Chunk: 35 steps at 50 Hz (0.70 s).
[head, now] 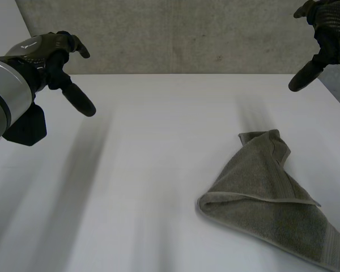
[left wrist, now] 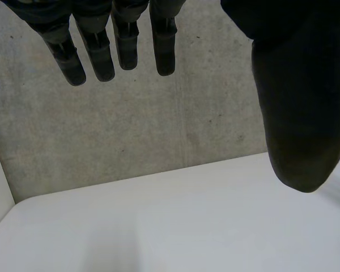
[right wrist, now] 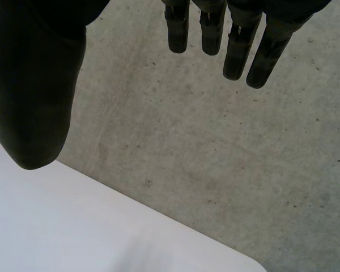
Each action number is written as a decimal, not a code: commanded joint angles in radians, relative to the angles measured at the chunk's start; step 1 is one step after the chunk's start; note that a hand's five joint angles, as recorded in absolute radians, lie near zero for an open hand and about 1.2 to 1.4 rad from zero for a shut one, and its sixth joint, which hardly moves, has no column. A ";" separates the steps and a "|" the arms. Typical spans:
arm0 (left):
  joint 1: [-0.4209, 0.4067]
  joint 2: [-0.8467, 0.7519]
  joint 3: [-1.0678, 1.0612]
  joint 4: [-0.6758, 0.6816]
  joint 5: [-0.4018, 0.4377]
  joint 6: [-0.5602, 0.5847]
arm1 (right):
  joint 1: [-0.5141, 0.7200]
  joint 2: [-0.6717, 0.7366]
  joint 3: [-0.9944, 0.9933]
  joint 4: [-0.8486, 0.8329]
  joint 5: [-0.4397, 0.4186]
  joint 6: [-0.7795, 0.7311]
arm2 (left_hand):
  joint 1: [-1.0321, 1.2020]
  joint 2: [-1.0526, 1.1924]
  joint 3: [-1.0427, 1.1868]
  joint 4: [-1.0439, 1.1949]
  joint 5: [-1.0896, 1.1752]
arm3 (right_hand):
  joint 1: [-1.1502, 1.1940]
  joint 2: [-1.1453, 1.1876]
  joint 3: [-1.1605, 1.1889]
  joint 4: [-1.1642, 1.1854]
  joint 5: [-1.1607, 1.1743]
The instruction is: Fold the towel.
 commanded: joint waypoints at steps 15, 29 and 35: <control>-0.002 -0.012 -0.026 0.018 0.003 -0.001 | 0.009 0.013 0.018 0.031 -0.145 -0.102 | -0.071 -0.067 -0.078 -0.074 -0.048 | -0.064 -0.069 -0.070 -0.083 -0.059; -0.006 -0.128 -0.147 0.277 0.150 0.003 | 0.028 0.212 0.119 0.300 -0.345 -0.592 | -0.071 -0.067 -0.078 -0.074 -0.048 | -0.064 -0.069 -0.070 -0.083 -0.059; -0.009 -0.219 -0.190 0.382 0.159 0.003 | 0.054 0.300 0.176 0.321 -0.342 -0.704 | -0.071 -0.067 -0.078 -0.074 -0.048 | -0.064 -0.069 -0.070 -0.083 -0.059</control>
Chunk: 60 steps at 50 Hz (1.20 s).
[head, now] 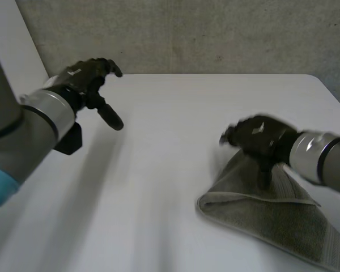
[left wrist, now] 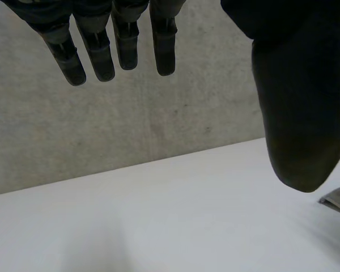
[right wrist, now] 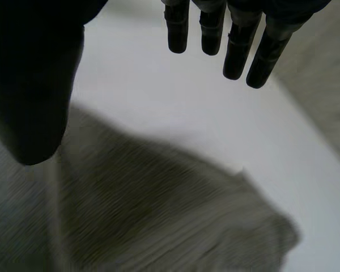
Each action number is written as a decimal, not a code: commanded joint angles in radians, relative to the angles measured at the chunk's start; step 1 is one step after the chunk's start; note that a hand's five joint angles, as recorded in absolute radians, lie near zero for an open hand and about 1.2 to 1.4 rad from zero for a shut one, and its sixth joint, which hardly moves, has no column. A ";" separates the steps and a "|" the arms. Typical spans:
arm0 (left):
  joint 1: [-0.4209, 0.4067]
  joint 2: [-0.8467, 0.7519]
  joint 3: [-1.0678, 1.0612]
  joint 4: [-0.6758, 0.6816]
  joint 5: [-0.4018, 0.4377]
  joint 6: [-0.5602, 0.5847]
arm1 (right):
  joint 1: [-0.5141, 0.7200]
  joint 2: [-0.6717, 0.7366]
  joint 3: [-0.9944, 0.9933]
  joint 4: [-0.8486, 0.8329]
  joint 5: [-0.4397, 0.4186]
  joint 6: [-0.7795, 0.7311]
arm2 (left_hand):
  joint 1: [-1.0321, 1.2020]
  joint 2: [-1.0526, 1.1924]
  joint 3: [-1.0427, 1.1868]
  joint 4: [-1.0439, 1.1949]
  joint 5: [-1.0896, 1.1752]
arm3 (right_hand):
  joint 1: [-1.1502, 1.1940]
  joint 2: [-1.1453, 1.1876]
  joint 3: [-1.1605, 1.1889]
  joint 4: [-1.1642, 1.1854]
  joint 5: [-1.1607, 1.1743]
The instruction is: Fold the towel.
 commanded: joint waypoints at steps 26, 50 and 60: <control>0.006 -0.148 -0.174 0.340 0.071 0.002 | 0.254 0.226 -0.233 -0.411 0.071 0.253 | -0.071 -0.067 -0.078 -0.074 -0.048 | 1.157 1.153 1.156 1.139 1.163; 0.127 -0.028 -0.216 0.340 0.073 0.000 | 0.366 0.515 -0.531 -0.470 0.296 0.243 | -0.071 -0.067 -0.078 -0.074 -0.048 | 0.252 0.247 0.251 0.234 0.257; 0.156 -0.068 -0.222 0.342 0.074 0.002 | 0.276 0.348 -0.175 -0.477 0.310 0.220 | -0.071 -0.067 -0.078 -0.074 -0.048 | 0.257 0.252 0.256 0.239 0.263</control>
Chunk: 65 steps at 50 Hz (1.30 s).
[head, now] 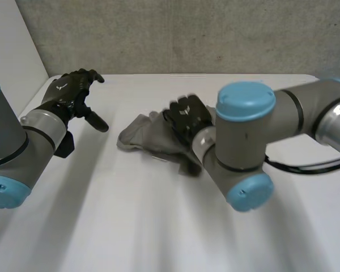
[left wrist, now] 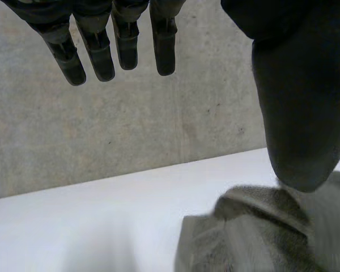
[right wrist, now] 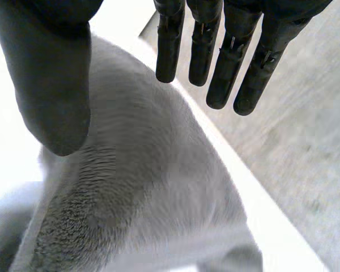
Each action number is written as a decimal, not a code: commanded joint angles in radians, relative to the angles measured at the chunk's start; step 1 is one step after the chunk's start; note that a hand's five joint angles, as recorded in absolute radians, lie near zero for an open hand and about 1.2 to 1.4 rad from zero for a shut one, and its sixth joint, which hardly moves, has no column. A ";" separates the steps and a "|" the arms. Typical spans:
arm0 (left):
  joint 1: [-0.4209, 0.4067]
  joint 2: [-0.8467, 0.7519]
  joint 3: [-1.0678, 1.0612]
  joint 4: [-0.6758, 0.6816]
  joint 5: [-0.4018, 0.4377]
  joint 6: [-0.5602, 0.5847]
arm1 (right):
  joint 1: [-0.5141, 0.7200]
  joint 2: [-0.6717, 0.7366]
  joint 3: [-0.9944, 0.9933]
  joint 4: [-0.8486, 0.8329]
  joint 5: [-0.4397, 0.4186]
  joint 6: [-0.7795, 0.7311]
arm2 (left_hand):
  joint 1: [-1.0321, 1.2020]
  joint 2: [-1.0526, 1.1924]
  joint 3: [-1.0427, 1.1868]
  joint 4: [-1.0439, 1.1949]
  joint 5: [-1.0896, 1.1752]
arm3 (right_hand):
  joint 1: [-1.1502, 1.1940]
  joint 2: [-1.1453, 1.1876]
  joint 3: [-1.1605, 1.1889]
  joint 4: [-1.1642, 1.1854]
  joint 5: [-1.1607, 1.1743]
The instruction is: Fold the towel.
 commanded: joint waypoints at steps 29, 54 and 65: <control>-0.071 -0.319 0.186 0.068 0.226 0.269 | -0.238 -0.477 0.853 -0.405 -0.054 0.404 | -0.059 -0.055 -0.066 -0.063 -0.036 | -0.098 -0.105 -0.106 -0.108 -0.066; -0.072 -0.712 0.676 0.064 0.364 0.421 | -0.178 -0.328 0.781 -0.401 -0.057 0.444 | 0.046 0.050 0.039 0.043 0.069 | -0.116 -0.123 -0.124 -0.126 -0.083; -0.072 -0.829 0.823 0.061 0.375 0.425 | -0.177 -0.314 0.784 -0.398 -0.059 0.435 | 0.275 0.279 0.268 0.272 0.298 | -0.116 -0.123 -0.124 -0.126 -0.083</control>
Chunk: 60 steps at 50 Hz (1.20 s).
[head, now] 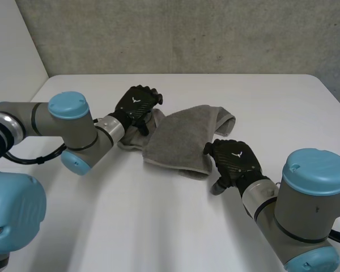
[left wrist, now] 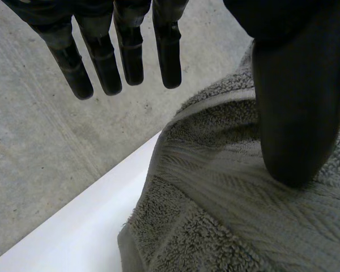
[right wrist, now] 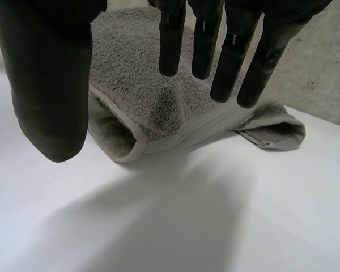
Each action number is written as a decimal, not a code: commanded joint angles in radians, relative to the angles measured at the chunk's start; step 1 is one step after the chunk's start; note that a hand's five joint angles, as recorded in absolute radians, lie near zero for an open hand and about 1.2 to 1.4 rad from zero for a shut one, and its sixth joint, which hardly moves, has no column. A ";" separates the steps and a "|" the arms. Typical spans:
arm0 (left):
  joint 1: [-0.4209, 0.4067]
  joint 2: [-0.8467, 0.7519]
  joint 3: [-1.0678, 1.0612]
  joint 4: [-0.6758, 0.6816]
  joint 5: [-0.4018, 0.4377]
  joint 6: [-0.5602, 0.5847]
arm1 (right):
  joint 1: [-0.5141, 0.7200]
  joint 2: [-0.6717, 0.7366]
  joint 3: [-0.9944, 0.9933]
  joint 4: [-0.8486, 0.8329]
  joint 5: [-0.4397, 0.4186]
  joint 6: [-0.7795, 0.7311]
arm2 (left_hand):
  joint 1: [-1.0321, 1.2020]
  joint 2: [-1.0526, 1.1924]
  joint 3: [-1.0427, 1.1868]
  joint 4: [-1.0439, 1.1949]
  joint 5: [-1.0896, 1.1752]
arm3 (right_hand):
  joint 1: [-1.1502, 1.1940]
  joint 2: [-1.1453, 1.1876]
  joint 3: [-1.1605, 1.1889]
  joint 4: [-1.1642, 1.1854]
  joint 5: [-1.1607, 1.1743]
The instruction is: Fold the towel.
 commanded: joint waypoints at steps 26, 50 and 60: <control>-0.031 -0.079 0.127 0.010 0.007 0.034 | -0.001 0.036 -0.023 -0.042 0.018 0.023 | 0.256 0.257 0.258 0.260 0.250 | -0.014 -0.025 -0.021 -0.014 0.021; -0.037 -0.150 0.175 0.010 0.038 0.037 | 0.048 0.228 -0.221 -0.019 0.091 0.144 | 0.279 0.281 0.282 0.284 0.274 | 0.019 0.007 0.012 0.018 0.053; -0.037 -0.183 0.239 0.008 0.038 0.040 | 0.060 0.268 -0.287 0.018 0.091 0.227 | 0.323 0.325 0.325 0.327 0.317 | 0.712 0.700 0.705 0.711 0.746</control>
